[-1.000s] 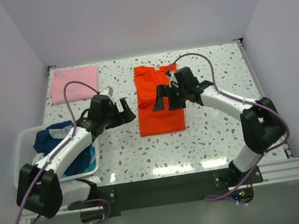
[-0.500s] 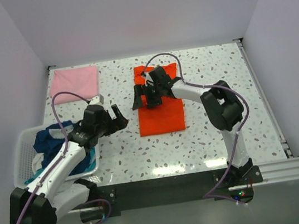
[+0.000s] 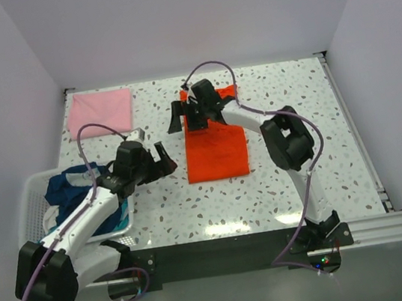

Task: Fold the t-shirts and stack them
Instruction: Fold the tshirt

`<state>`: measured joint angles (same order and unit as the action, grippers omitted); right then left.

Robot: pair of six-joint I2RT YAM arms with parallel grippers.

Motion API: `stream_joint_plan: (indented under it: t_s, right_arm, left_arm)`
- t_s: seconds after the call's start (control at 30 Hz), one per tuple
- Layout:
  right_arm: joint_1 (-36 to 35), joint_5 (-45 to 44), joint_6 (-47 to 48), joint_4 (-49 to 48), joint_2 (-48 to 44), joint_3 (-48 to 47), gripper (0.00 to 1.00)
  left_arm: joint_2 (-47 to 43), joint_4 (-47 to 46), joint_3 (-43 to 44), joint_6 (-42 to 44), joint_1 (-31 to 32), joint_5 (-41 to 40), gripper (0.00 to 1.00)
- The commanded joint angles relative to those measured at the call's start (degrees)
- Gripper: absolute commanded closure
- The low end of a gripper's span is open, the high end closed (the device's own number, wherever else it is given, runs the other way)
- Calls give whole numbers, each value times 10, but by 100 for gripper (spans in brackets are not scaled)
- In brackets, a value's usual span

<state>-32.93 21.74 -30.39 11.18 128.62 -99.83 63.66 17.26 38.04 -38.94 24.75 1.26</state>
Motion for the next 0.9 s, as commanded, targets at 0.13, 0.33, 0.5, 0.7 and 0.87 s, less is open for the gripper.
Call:
stream_joint_plan:
  t_s: [0.13,0.33,0.5,0.7,0.87]
  right_arm:
    - [10,-76,19,17,-203,73,1]
    - [84,-150,-43,-18,-403,327,1]
    - [127,-177,-45,9,-550,482,1]
    - [130,-231,-28,64,-630,533,1]
    - [132,-257,-19,76,-645,556,1]
  left_arm:
    - [52,-114,-14,-1,-1,94,0]
    - [121,-157,-11,4,27,112,0]
    - [176,-186,-8,4,28,141,11]
    - [223,-223,-12,3,35,171,27]
    - [253,-224,-3,10,40,182,45]
